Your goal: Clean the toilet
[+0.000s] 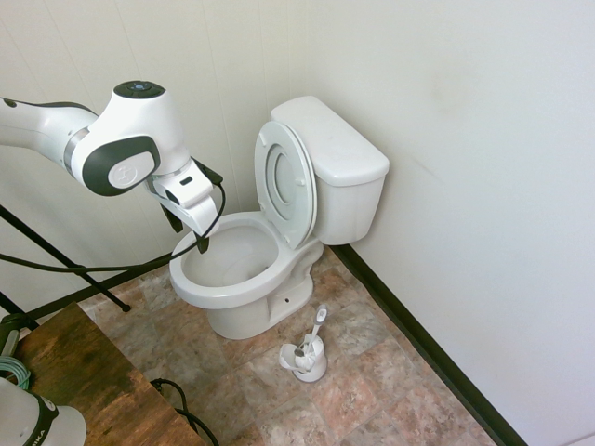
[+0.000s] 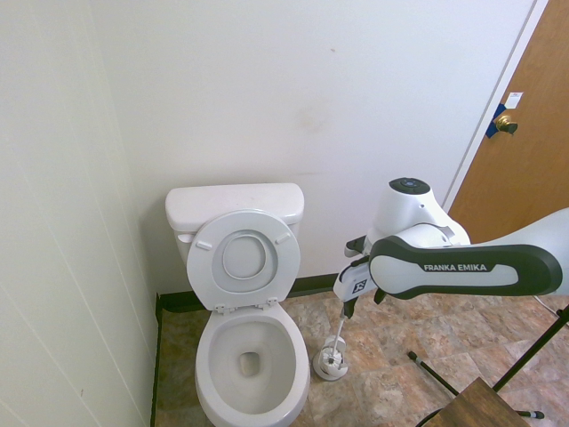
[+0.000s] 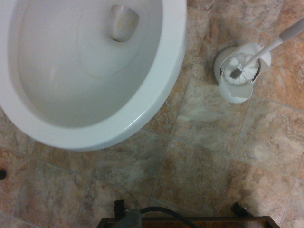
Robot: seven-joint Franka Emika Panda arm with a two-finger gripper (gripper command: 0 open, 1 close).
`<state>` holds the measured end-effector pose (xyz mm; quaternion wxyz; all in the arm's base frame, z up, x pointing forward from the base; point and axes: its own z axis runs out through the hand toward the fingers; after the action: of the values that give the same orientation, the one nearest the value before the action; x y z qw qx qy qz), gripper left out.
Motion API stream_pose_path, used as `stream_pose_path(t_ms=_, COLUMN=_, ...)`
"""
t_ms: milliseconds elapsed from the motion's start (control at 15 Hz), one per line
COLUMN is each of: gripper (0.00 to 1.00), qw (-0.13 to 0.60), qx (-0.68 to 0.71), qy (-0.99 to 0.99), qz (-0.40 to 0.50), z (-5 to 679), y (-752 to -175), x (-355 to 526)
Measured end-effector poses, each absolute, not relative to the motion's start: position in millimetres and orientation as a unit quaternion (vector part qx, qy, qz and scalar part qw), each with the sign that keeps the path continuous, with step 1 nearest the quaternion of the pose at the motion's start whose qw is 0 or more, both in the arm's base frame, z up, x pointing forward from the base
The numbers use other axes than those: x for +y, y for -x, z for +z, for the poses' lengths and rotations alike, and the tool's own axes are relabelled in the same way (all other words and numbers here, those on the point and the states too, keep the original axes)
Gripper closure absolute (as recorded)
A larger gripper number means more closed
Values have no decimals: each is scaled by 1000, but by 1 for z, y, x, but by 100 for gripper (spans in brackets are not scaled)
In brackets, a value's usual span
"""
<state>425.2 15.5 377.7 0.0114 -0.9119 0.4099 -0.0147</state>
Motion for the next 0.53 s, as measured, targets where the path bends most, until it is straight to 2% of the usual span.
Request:
stream_pose_path(t_ms=267, gripper=0, qw=11, qx=417, qy=909, qz=-21, z=379, y=-435, x=20)
stream_pose_path(t_ms=533, gripper=0, qw=2, qx=476, qy=879, qz=-35, z=364, y=-487, x=9)
